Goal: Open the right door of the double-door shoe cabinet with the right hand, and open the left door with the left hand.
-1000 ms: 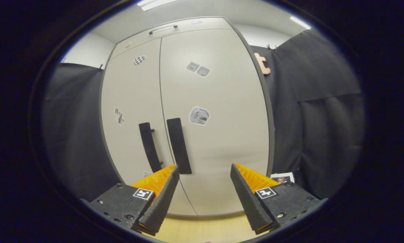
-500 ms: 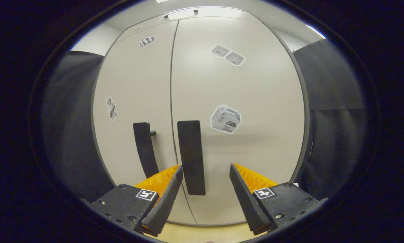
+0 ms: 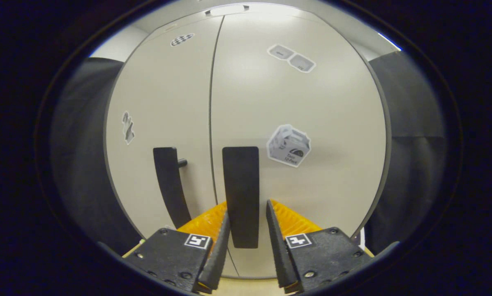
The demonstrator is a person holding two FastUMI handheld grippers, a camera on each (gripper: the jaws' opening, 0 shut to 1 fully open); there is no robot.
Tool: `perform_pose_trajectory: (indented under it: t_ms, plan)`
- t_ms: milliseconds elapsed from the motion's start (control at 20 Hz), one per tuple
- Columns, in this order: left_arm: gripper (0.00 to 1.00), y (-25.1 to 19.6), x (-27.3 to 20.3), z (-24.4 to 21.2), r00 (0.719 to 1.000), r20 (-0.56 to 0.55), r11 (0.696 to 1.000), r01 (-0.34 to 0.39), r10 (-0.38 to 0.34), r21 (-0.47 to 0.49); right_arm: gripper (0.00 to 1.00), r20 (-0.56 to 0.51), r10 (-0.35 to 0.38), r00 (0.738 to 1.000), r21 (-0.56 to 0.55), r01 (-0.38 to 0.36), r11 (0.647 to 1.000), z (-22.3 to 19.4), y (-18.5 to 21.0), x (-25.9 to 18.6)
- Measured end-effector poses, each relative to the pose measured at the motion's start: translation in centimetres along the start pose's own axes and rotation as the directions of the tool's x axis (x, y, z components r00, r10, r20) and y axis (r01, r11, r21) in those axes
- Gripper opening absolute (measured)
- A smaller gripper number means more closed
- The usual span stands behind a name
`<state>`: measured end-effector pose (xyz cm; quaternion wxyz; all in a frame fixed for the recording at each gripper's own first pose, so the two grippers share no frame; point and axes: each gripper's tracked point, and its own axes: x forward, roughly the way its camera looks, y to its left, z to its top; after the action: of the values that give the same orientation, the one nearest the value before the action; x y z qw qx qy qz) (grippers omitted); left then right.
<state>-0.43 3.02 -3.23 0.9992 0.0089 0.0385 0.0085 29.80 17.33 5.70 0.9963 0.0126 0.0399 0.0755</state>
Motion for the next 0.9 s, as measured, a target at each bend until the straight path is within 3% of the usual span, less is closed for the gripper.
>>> perform_pose_trajectory:
  t_ms: [50,200,500,900]
  plan:
    - [0.95,0.1,0.1,0.0,1.0,0.001,1.0,-0.003,0.003,0.001,0.35,0.01,-0.003,1.0,-0.016,0.003,1.0,0.1,0.0,-0.5]
    - [0.95,0.3,0.1,-0.3,1.0,-0.008,1.0,-0.006,0.006,-0.009,0.29,0.004,0.009,1.0,-0.018,-0.009,1.0,0.0,0.0,-0.8]
    - [0.95,0.4,0.3,-0.5,1.0,-0.017,1.0,-0.017,0.017,-0.008,0.28,-0.033,0.069,0.997,-0.015,-0.069,0.997,-0.3,-0.2,-3.0]
    - [0.95,-0.3,1.1,-0.9,0.999,-0.026,0.999,-0.035,0.035,-0.001,0.27,-0.037,0.16,0.986,-0.017,-0.161,0.987,-1.4,-4.3,-12.2]
